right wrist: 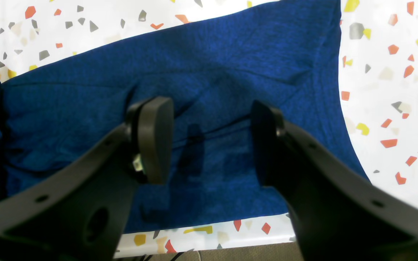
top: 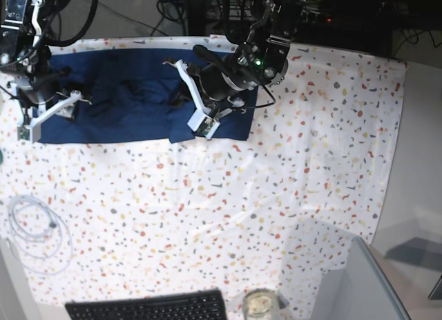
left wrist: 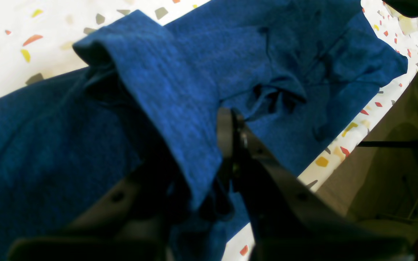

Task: Layout the t-shirt on the table in an organized manner, then fold the t-shirt properly
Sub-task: 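Hold the folded end down with the left gripper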

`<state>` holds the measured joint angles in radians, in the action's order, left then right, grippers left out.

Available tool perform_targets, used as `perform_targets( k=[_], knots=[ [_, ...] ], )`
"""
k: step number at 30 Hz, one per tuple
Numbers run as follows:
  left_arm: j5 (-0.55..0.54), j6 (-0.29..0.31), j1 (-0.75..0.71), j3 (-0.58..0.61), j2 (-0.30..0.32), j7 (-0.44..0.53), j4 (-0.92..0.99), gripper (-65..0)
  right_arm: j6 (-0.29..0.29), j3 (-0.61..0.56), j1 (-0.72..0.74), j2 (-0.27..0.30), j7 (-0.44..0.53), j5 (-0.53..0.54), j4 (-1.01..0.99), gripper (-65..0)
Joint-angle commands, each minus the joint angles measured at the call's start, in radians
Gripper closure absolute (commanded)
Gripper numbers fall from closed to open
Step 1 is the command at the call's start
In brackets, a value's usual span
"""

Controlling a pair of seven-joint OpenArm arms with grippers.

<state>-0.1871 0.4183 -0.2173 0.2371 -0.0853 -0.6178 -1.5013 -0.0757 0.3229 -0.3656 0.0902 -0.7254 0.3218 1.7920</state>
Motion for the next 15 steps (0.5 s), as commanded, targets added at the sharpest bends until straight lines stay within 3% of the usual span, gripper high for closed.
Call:
perform_targets(
  k=[1,10,15],
  knots=[
    [-0.016,0.009,0.005,0.005,-0.008,0.022,-0.022,0.0,-0.003,0.005,0.004,0.007,0.019,0.006,0.016,-32.1],
    [-0.016,0.009,0.002,0.005,-0.006,0.022,-0.022,0.0,-0.003,0.002,0.006,0.007,0.019,0.006,0.016,-32.1],
    [-0.025,0.009,0.002,0.054,0.025,0.022,-0.04,0.0,-0.003,0.0,0.014,0.006,0.019,0.006,0.016,-32.1]
  ],
)
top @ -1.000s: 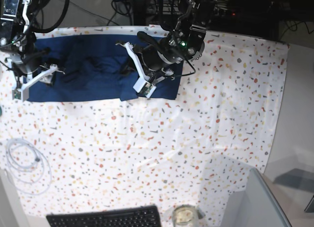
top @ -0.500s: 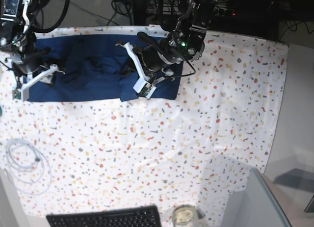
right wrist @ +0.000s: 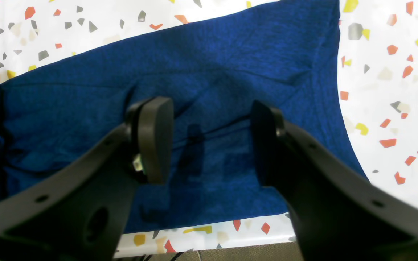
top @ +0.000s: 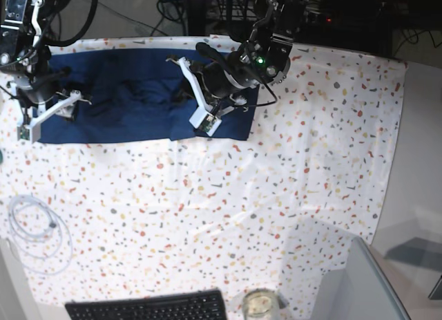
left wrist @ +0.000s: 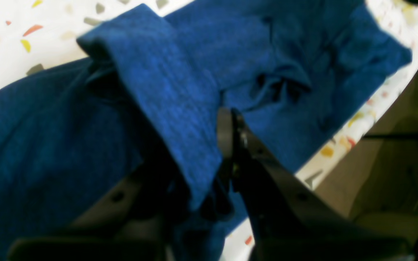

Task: Layout the t-shirt on the table in an organized manner, then fold the t-shirt properly
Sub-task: 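Hold the folded end down with the left gripper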

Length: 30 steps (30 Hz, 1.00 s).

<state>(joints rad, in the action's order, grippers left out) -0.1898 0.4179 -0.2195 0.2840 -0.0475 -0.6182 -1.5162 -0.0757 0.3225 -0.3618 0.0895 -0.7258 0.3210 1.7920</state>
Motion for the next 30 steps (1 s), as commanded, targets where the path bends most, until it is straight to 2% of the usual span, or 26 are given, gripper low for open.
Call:
perform_targets(
  k=[1,7,30],
  knots=[
    [-0.023,0.008,0.004,0.021,-0.01,0.022,-0.034,0.0,-0.003,0.0,0.013,0.006,0.019,0.007,0.016,-32.1],
    [-0.023,-0.06,0.012,0.017,-0.01,0.022,-0.034,0.0,-0.003,0.0,0.014,0.003,0.019,0.007,0.016,-32.1],
    [-0.024,-0.06,0.018,0.019,-0.01,0.022,-0.025,0.0,-0.003,0.0,0.014,0.002,0.019,0.007,0.016,-32.1]
  ],
)
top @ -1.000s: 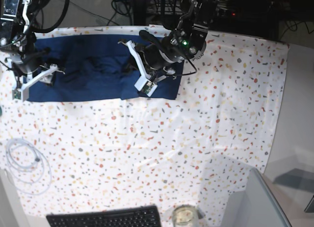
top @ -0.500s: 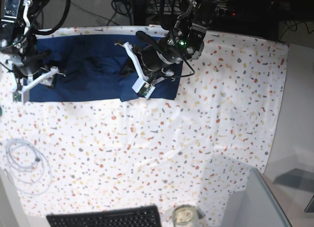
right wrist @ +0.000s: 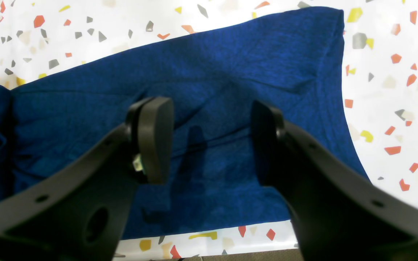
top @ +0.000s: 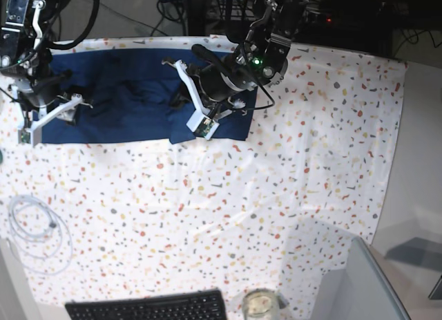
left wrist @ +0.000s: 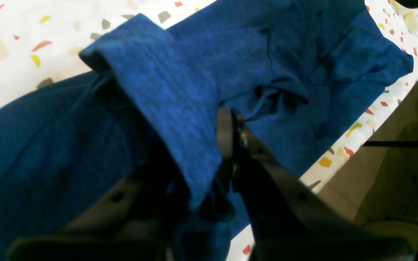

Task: Layout the t-shirt on the table in an organized manner, then fold the t-shirt properly
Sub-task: 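Hold the folded end down with the left gripper, then press the folded layer flat with the left gripper and release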

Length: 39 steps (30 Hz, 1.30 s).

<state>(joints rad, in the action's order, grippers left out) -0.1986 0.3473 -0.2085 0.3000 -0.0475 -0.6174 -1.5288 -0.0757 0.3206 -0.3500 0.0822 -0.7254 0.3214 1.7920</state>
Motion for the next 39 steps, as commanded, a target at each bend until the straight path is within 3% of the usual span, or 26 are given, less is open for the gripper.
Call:
perform_targets(
  k=[1,3,5,8,11,14,27,33,35,38,39],
  knots=[
    [-0.015,0.011,0.007,0.003,-0.01,0.021,-0.003,0.0,-0.003,0.002,0.002,0.009,0.019,0.006,0.016,-32.1],
    [-0.015,0.011,0.008,0.001,-0.01,0.021,0.017,-1.8,-0.003,0.002,0.002,0.009,0.019,0.006,0.016,-32.1],
    [-0.015,0.012,0.016,0.003,-0.01,0.021,0.03,-16.9,-0.003,0.002,0.002,0.008,0.019,0.006,0.016,-32.1],
    [-0.015,0.014,0.027,0.005,-0.012,0.021,0.043,-31.9,-0.003,0.002,0.002,0.008,0.017,0.006,0.016,-32.1],
    [-0.015,0.014,0.034,0.005,-0.015,0.021,0.053,-38.8,-0.003,0.002,0.002,0.008,0.017,0.006,0.016,-32.1],
    [-0.015,0.014,0.062,0.043,-0.012,0.021,0.072,-39.8,-0.003,0.001,0.002,0.008,0.017,0.006,0.016,-32.1],
    [-0.015,0.012,0.179,0.39,-0.01,0.021,0.127,-39.8,-0.003,0.002,0.002,0.008,0.017,0.006,0.016,-32.1],
    [-0.015,0.009,0.175,0.373,-0.007,0.021,0.064,-39.0,-0.003,0.002,0.002,0.008,0.017,0.006,0.016,-32.1],
    [-0.015,0.009,0.145,0.299,0.016,0.021,0.014,-32.3,-0.003,0.007,0.001,0.009,0.016,0.006,0.016,-32.1],
    [-0.015,0.009,0.076,0.115,0.051,0.021,-0.069,-4.3,-0.003,0.01,-0.002,0.014,0.017,0.006,0.016,-32.1],
    [-0.015,0.009,0.047,0.034,0.07,0.021,-0.089,0.0,-0.003,0.01,-0.002,0.014,0.017,0.006,0.016,-32.1]
  ],
)
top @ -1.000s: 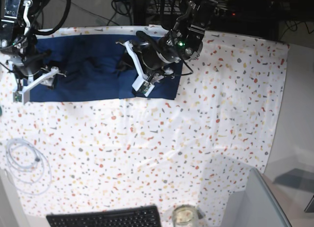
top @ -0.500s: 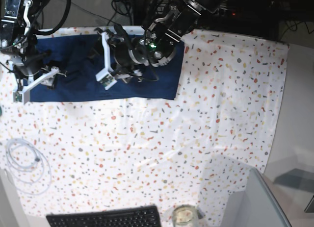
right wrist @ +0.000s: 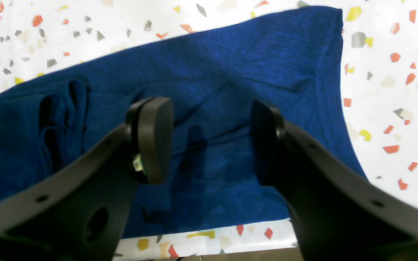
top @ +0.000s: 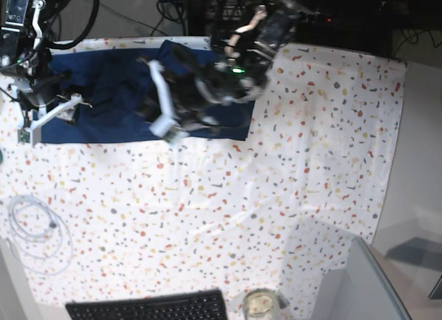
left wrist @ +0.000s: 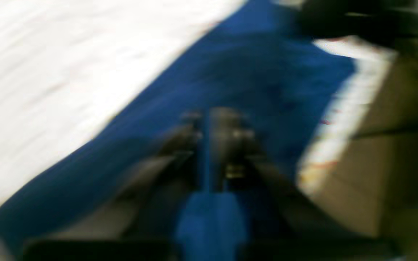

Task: Layout the t-shirt on the table in an organized manner, then fold the t-shirt properly
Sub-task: 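Press the folded layer flat with the left gripper and release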

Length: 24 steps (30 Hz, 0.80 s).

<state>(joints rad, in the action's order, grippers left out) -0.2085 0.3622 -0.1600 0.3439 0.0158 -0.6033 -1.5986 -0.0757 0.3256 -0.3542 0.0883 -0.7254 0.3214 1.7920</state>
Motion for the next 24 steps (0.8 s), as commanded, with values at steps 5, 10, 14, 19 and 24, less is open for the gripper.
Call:
perform_targets(
  k=[5,10,14,19,24],
  knots=[
    [-0.006,0.002,-0.109,-0.443,0.059,0.012,-0.047,0.0,-0.066,-0.004,0.001,0.009,0.013,0.008,0.022,-32.3],
    [-0.006,0.064,-0.166,-0.834,0.082,0.016,-0.032,0.0,-0.287,-0.076,0.004,0.001,-0.021,0.006,0.025,-32.4],
    [-0.006,0.179,-0.146,-1.153,0.079,0.016,0.079,0.0,-0.398,-0.204,0.028,0.0,-0.145,0.008,0.024,-32.7],
    [-0.004,0.336,-0.134,-1.334,0.092,0.015,0.218,0.0,-0.416,-0.328,0.09,0.0,-0.132,0.002,0.006,-32.7],
    [-0.006,0.336,-0.157,-1.34,0.085,0.016,0.248,0.0,-0.416,-0.334,0.191,0.0,-0.132,0.002,-0.122,-32.7]
  ],
)
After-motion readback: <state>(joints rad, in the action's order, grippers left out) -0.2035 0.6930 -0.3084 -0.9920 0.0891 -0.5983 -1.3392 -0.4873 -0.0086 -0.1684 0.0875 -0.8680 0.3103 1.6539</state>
